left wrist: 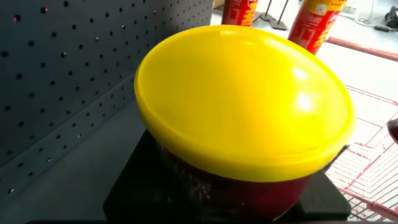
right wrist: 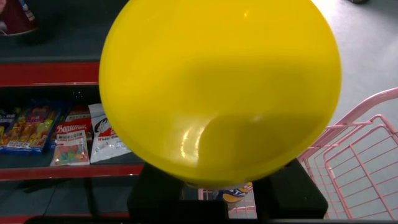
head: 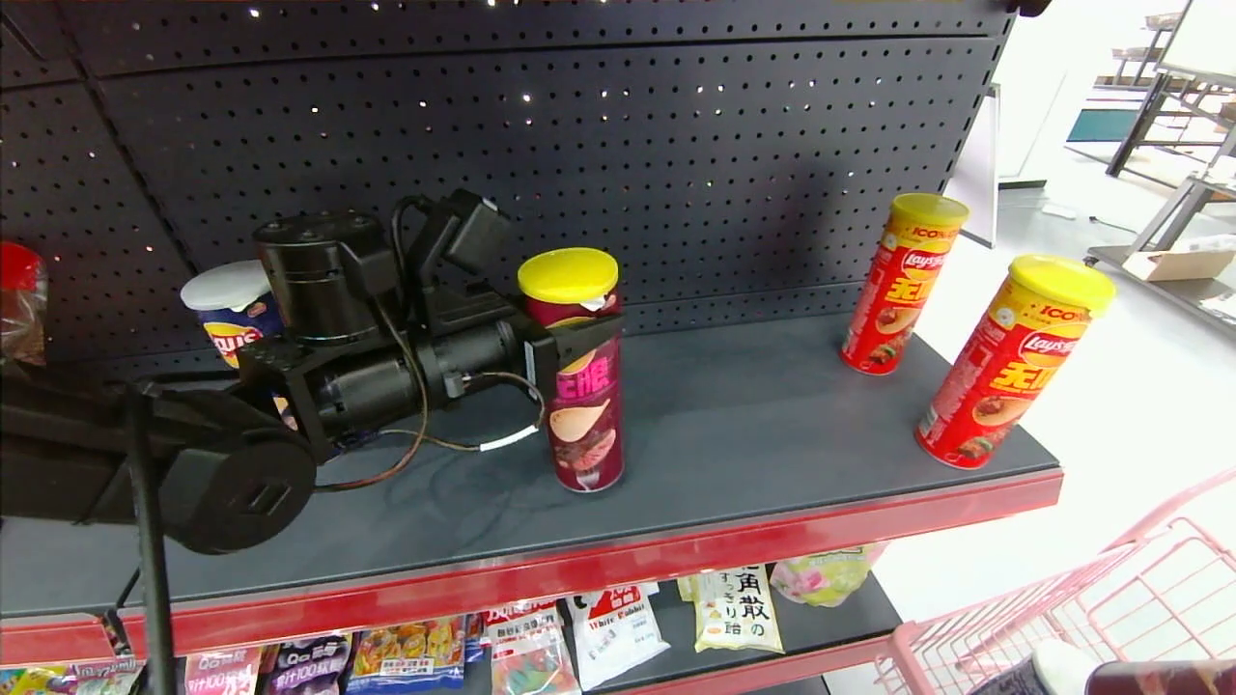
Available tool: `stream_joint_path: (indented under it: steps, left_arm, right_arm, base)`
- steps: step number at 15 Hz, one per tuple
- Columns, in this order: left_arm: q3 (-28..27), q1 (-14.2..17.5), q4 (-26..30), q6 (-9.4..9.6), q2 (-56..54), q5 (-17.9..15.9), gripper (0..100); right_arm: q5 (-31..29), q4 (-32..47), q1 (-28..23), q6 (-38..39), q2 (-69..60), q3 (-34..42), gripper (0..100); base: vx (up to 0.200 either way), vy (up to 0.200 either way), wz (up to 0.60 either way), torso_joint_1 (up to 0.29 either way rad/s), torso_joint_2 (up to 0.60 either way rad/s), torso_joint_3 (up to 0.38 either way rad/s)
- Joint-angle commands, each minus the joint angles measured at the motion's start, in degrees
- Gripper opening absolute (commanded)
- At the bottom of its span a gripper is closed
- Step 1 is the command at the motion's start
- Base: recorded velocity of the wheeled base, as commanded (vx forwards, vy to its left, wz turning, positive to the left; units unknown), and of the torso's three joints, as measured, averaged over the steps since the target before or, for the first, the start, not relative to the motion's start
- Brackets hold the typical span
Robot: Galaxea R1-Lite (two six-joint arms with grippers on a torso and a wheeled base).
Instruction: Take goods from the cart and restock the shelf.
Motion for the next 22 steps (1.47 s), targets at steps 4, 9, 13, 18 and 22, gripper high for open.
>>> stream_joint_path:
  steps: [4,9,13,18,22]
  left_arm:
    - [1.62,-0.63,-2.24,0.16,1.16,0.0,0]
    - [4.43,-0.37,-4.0,0.16,1.16,0.17,0]
    - [6.72,-0.37,-4.44,0.16,1.16,0.17,0]
    - [7.77,-0.54,-6.29,-0.1,0.72,0.08,0]
    - [8.74,-0.54,-6.37,-0.1,0.02,0.17,0]
  right_arm:
    - [-0.04,0.03,0.03,-0.03,0.16,-0.15,0]
    - [-0.04,0.12,0.03,-0.03,-0.02,-0.06,0]
    - [-0.13,0.12,0.03,-0.03,-0.02,-0.06,0]
    - [-0.13,0.12,0.03,-0.03,-0.02,0.29,0]
    - [-0.13,0.12,0.03,-0.03,-0.02,0.38,0]
  base:
    - [0.0,0.0,0.0,0.0,0.0,0.0]
    - [0.0,0.0,0.0,0.0,0.0,0.0]
    - [0.0,0.0,0.0,0.0,0.0,0.0]
    - [0.0,0.0,0.0,0.0,0.0,0.0]
    - [0.0,0.0,0.0,0.0,0.0,0.0]
